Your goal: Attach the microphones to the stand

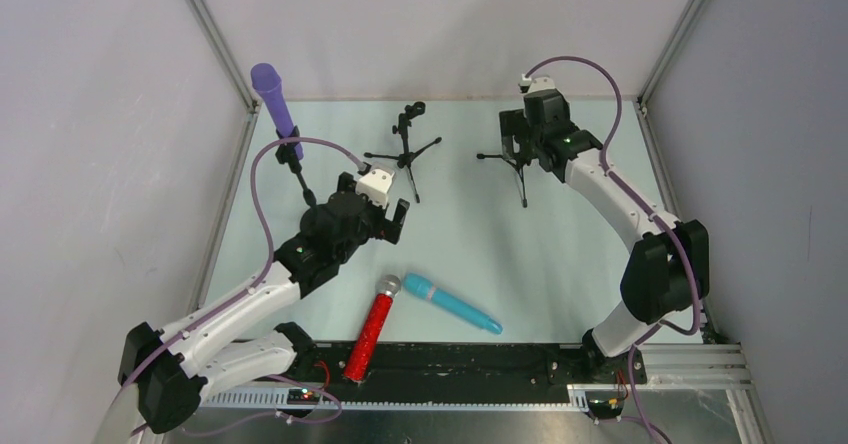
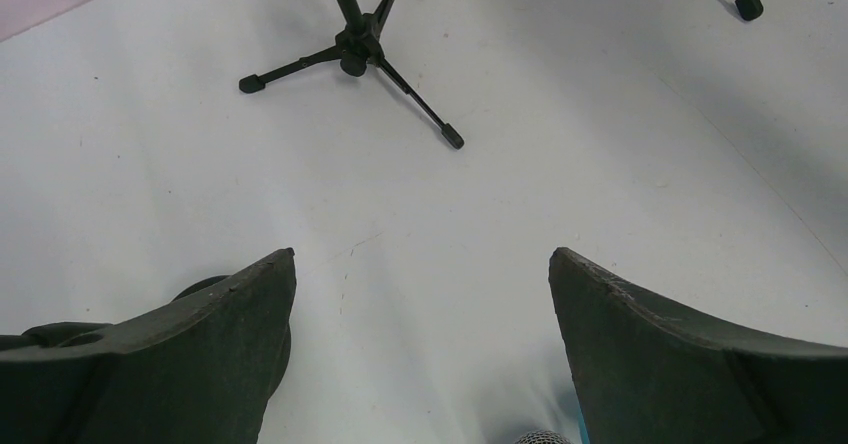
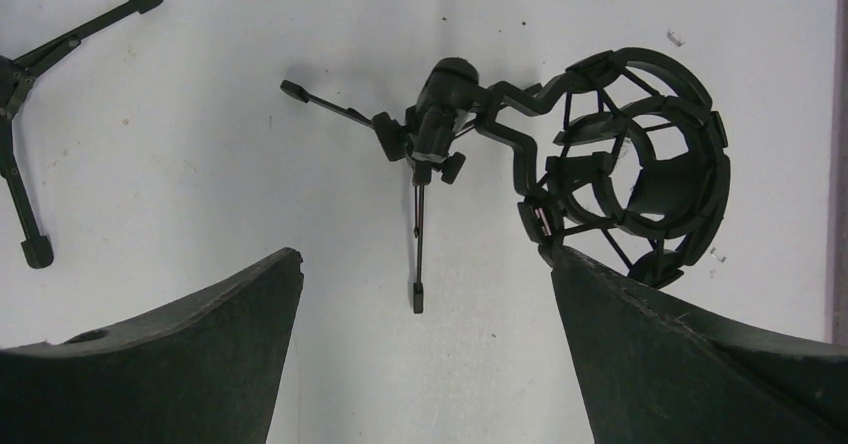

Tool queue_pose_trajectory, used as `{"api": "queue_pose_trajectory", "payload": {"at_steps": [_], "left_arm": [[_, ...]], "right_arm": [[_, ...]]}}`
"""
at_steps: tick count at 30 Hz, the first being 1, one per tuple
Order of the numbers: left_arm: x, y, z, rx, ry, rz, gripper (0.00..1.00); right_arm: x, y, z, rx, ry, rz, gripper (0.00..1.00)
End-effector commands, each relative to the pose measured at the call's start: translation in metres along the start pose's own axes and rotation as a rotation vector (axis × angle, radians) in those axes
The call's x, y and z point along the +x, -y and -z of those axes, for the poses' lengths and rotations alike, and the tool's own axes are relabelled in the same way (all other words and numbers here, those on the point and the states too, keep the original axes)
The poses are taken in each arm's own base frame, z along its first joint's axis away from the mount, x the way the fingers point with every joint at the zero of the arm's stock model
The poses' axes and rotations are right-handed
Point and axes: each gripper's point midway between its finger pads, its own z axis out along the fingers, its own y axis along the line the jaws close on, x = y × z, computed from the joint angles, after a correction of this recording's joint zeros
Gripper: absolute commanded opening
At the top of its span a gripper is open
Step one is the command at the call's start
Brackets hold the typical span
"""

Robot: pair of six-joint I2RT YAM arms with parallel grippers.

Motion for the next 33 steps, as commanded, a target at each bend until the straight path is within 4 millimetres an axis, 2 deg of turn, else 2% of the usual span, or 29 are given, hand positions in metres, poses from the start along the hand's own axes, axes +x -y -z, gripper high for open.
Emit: {"api": "queue_pose_trajectory", "payload": {"at_steps": [1, 4, 9, 14, 20, 28, 33], "left_arm": [[-0.011, -0.001, -0.002, -0.013, 0.042, -0.016, 1.00], [-0.009, 0.000, -0.004, -0.014, 0.032, -0.020, 1.00], [-0.010, 0.001, -0.007, -0.012, 0.027, -0.030, 1.00], [-0.009, 0.001, -0.008, -0.013, 0.022, -0.049, 1.00], [-0.008, 0.000, -0.010, -0.021, 0.016, -0.066, 1.00], [-0.006, -0.002, -0.011, -0.031, 0.007, -0.080, 1.00], [-0.006, -0.002, -0.010, -0.033, 0.010, -0.080, 1.00]], "right_arm": [[-0.009, 0.004, -0.008, -0.023, 0.023, -0.059, 0.99], [-0.017, -0.001, -0.008, -0.075, 0.049, -0.080, 1.00], [-0.019, -0.009, -0.013, -0.116, 0.058, -0.081, 1.00], [-0.019, -0.005, -0.025, -0.105, 0.065, -0.086, 1.00], [-0.033, -0.001, -0.036, -0.096, 0.095, -0.062, 0.99], [-0.064, -0.015, -0.032, -0.111, 0.201, 0.009, 0.99], [-0.081, -0.030, -0.014, -0.140, 0.260, 0.020, 0.99]]}}
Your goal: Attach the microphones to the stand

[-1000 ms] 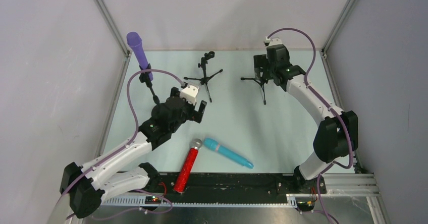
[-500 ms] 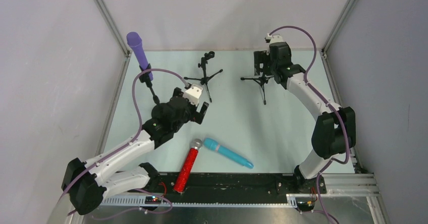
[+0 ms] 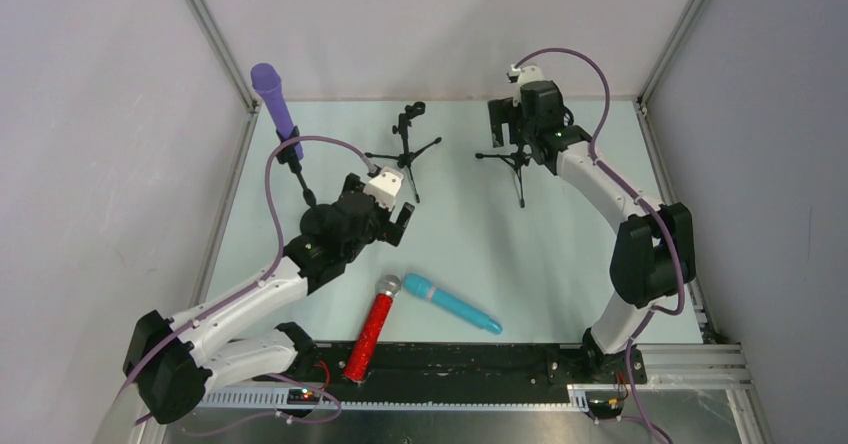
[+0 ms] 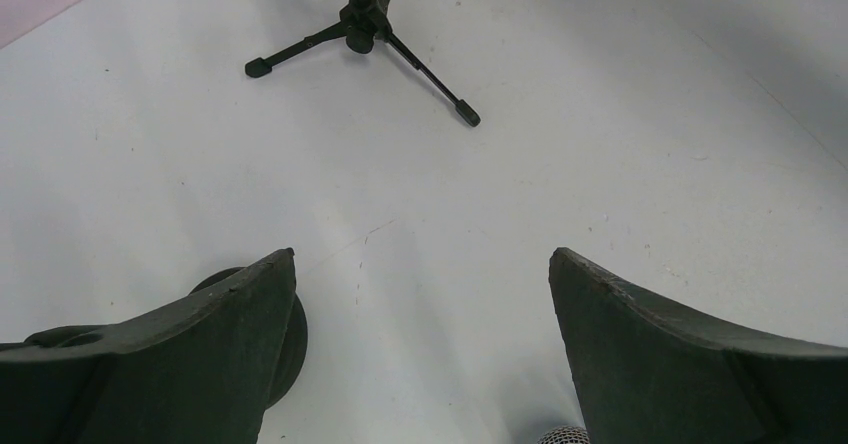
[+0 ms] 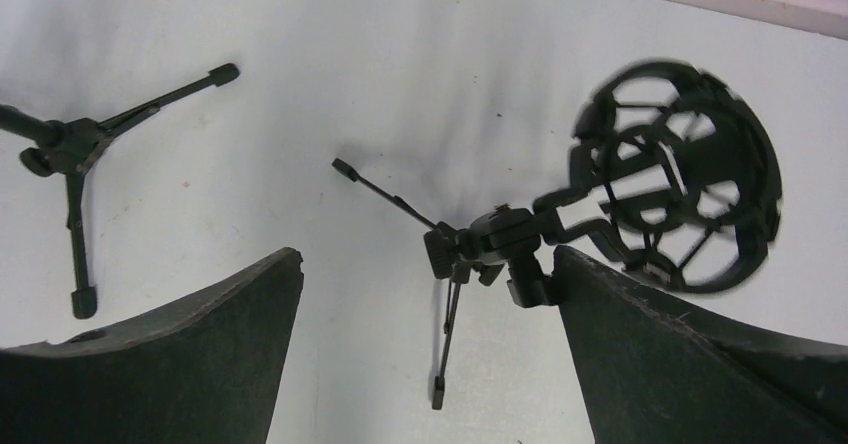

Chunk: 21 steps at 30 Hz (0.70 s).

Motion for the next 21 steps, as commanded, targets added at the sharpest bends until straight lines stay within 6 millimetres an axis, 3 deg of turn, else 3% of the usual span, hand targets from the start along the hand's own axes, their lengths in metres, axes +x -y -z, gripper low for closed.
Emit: {"api": "queue_pose_trajectory", "payload": {"at_steps": [1, 6, 12, 15, 21], "left_arm": [[-0.021, -0.004, 0.002, -0.021, 0.067, -0.002, 1.00], [-0.021, -0.005, 0.005, -0.026, 0.074, 0.003, 1.00], [-0.020, -0.006, 0.008, -0.030, 0.080, 0.009, 1.00], [-0.019, -0.005, 0.007, -0.028, 0.077, 0.009, 1.00], [-0.018, -0.003, 0.006, -0.027, 0.072, 0.006, 1.00]], "right_arm": [[-0.054, -0.013, 0.020, -0.022, 0.150, 0.002, 0.99], [-0.057, -0.005, 0.042, 0.023, 0.153, -0.043, 0.99], [-0.037, 0.013, 0.052, 0.118, 0.078, -0.100, 1.00], [-0.024, 0.006, 0.051, 0.084, 0.026, -0.119, 0.99], [-0.002, -0.028, 0.048, -0.027, -0.041, -0.137, 0.98]]}}
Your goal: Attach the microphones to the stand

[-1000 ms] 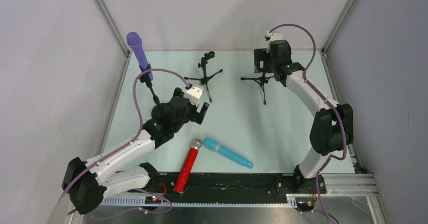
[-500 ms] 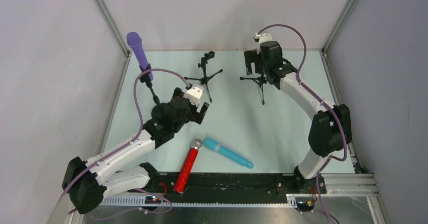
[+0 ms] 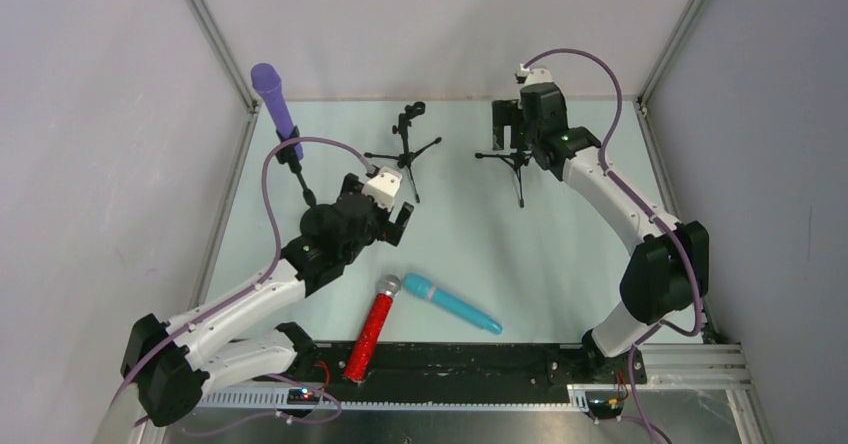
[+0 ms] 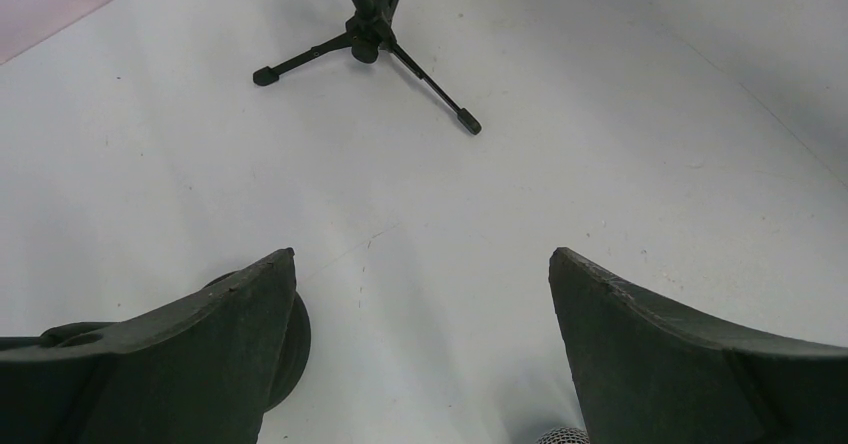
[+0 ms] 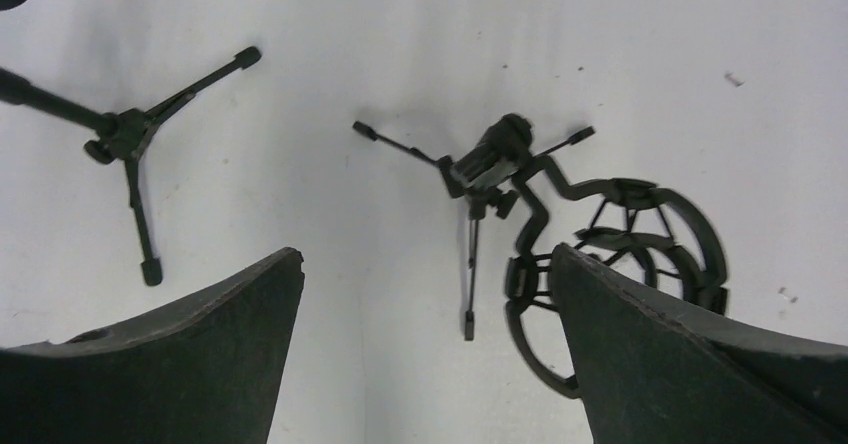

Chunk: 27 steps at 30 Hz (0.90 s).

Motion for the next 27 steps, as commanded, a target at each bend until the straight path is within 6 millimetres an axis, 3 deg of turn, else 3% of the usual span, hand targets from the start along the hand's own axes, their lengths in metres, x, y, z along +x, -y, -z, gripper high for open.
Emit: {"api": "queue_pose_trajectory", "payload": {"at_steps": [1, 8, 15, 20, 27], "left_arm": [[-0.013, -0.003, 0.001, -0.020, 0.051, 0.005, 1.00], [-0.011, -0.001, 0.001, -0.018, 0.047, 0.006, 1.00], [-0.013, 0.000, 0.001, -0.019, 0.050, 0.005, 1.00], [-0.012, 0.001, 0.001, -0.017, 0.047, 0.002, 1.00], [-0.011, 0.002, 0.000, -0.015, 0.042, -0.004, 1.00]], "right_arm": [[0.008, -0.026, 0.005, -0.079, -0.029, -0.039, 0.98], [0.033, -0.040, -0.008, -0.113, -0.100, -0.054, 0.98], [0.058, -0.019, -0.027, -0.023, -0.173, -0.073, 0.99], [0.050, 0.001, -0.037, 0.019, -0.138, -0.106, 1.00], [0.029, 0.013, -0.046, 0.031, -0.056, -0.123, 1.00]]}}
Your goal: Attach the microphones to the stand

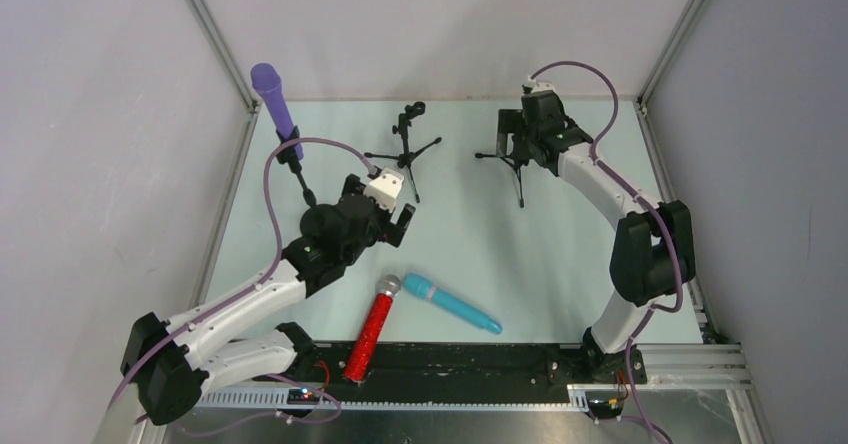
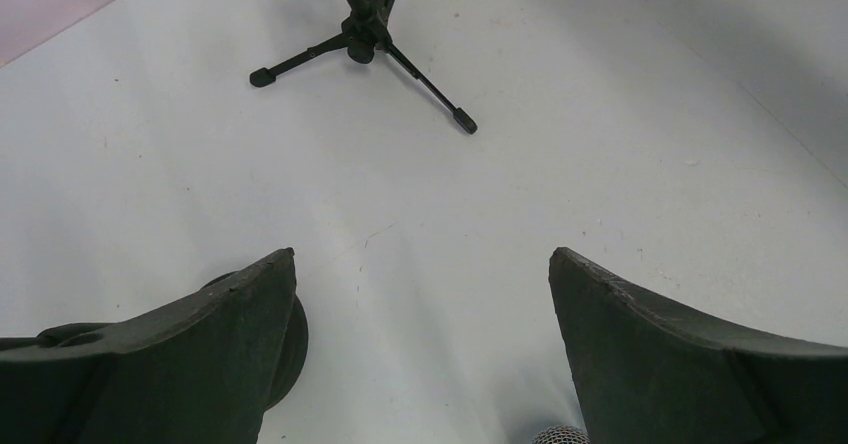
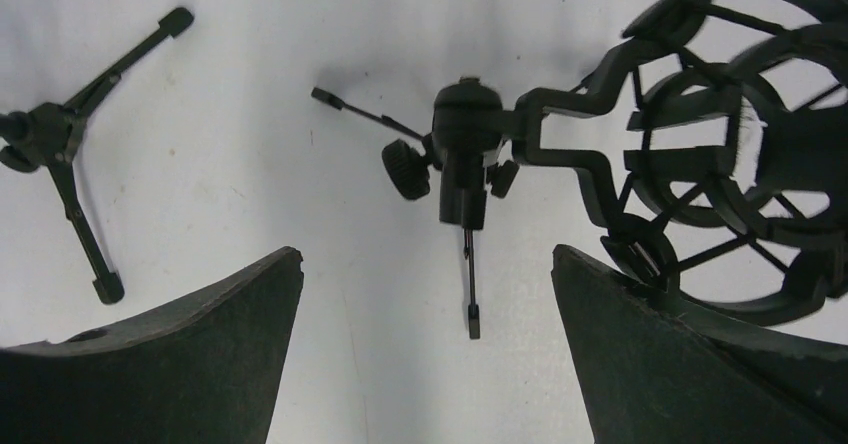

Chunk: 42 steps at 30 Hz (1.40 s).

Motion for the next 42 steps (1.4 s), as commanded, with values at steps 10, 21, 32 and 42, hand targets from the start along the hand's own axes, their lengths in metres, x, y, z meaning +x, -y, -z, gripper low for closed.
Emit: {"api": "queue_pose_trajectory", "payload": {"at_steps": [10, 21, 32, 42], "left_arm": [[-0.011, 0.000, -0.002, -0.007, 0.039, -0.013, 1.00], [-0.009, 0.000, -0.003, -0.008, 0.033, -0.034, 1.00], [-0.010, 0.001, -0.004, -0.004, 0.032, -0.045, 1.00], [-0.019, -0.003, 0.003, -0.012, 0.067, -0.026, 1.00]], "right_arm": [[-0.051, -0.003, -0.021, -0.030, 0.168, -0.030, 0.99], [-0.076, 0.000, -0.033, 0.003, 0.211, -0.007, 0.95], [-0.073, -0.006, -0.039, -0.020, 0.209, 0.053, 0.76], [-0.065, -0.014, -0.028, -0.048, 0.212, 0.109, 0.66]]}}
